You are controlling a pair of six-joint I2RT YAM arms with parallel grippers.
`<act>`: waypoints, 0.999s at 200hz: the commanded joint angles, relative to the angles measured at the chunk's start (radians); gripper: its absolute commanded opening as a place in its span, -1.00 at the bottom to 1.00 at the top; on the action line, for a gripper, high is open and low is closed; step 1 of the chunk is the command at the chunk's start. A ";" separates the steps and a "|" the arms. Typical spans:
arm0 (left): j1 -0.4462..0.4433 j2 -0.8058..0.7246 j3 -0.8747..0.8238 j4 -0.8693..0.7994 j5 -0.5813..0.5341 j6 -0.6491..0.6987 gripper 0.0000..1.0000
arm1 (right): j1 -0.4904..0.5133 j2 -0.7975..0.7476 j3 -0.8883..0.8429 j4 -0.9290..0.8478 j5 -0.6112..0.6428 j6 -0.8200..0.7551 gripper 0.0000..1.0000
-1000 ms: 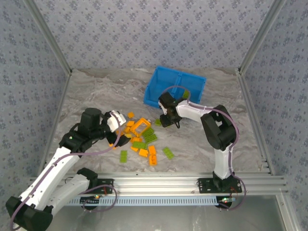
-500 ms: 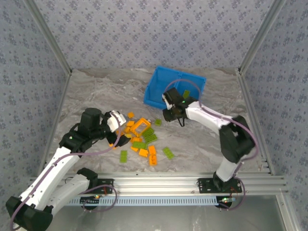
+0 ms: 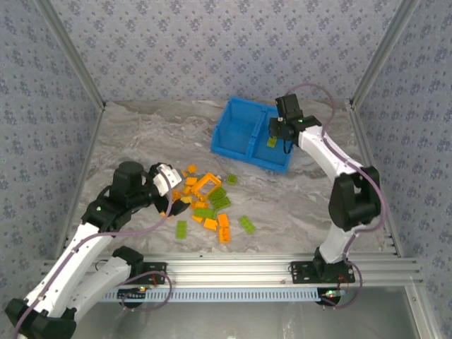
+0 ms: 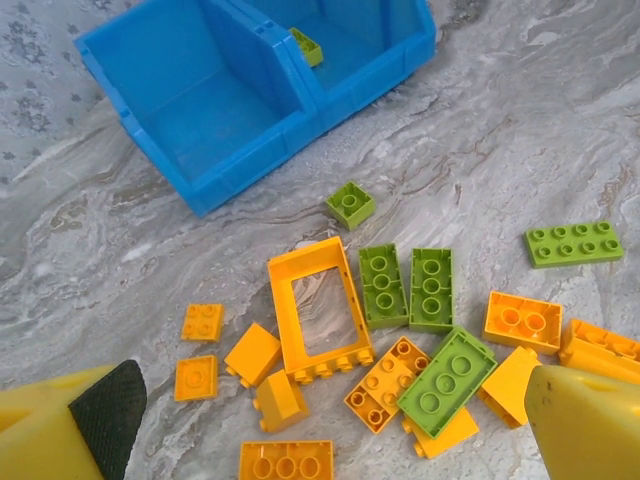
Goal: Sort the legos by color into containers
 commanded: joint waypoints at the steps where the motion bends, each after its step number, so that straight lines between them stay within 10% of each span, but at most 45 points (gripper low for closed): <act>1: -0.005 -0.016 -0.008 0.023 -0.017 0.011 0.98 | -0.010 0.105 0.088 -0.065 0.009 0.047 -0.43; 102: -0.007 -0.013 -0.011 0.026 -0.037 0.011 0.98 | -0.022 0.341 0.271 -0.132 -0.050 0.105 -0.07; 200: -0.007 0.025 -0.042 0.093 -0.068 -0.043 0.98 | 0.149 -0.211 -0.211 0.020 -0.002 0.034 0.05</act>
